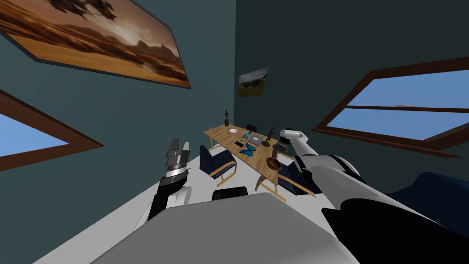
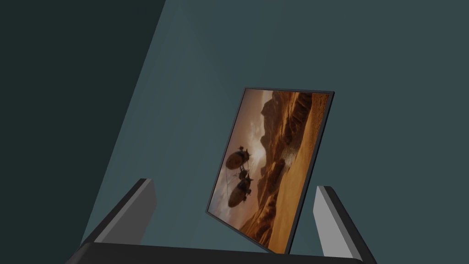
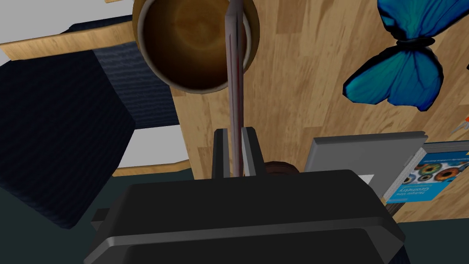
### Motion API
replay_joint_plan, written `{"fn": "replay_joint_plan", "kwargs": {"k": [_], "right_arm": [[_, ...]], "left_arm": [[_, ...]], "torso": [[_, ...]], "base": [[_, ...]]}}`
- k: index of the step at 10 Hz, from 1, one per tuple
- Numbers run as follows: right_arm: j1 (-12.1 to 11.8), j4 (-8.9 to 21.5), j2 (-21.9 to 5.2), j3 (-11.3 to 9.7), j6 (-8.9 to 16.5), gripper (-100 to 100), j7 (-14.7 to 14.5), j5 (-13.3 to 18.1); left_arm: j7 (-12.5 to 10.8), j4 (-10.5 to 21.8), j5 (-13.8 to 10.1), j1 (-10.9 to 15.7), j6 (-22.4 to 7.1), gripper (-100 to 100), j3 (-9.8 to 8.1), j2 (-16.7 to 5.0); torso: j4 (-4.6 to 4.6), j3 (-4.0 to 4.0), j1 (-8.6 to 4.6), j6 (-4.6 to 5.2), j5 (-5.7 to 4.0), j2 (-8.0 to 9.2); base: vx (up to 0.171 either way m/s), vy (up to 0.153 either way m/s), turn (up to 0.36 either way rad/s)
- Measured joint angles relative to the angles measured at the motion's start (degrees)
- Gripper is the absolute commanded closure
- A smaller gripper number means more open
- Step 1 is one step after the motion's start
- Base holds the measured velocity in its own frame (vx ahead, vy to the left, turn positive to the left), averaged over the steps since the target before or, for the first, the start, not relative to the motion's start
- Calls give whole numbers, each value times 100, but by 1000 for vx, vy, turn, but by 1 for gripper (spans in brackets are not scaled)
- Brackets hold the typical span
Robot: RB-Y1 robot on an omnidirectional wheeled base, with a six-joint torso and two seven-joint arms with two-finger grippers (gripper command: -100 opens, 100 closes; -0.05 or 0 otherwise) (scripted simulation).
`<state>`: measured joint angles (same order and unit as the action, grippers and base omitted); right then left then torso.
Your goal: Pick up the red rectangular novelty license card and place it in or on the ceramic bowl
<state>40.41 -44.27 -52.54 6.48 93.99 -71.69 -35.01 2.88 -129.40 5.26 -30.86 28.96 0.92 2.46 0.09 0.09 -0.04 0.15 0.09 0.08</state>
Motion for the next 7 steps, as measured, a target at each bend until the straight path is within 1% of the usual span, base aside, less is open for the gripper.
{"fn": "replay_joint_plan", "kwargs": {"k": [1,2,4,5,7], "right_arm": [[22,-91,-69,14,126,100,-36,-28],[-8,-221,-144,49,262,100,-58,-76],[34,-321,-320,92,496,100,-170,-151],[31,-330,-330,96,523,-100,-177,-154],[31,-329,-330,96,521,-100,-176,-154]], "left_arm": [[0,0,0,0,0,0,0,0],[0,0,0,0,0,0,0,0],[0,0,0,0,0,0,0,0],[0,0,0,0,0,0,0,0],[0,0,0,0,0,0,0,0]], "torso": [[0,0,1,-4,0,0],[0,1,-1,-2,-1,2],[0,2,1,-5,0,4],[-3,-5,-3,-10,-3,-8],[-7,-13,-7,-11,-4,-20]], "base": [[-41,19,-54],[-47,28,-72],[-29,17,-35],[-5,2,-1],[0,0,0]]}}
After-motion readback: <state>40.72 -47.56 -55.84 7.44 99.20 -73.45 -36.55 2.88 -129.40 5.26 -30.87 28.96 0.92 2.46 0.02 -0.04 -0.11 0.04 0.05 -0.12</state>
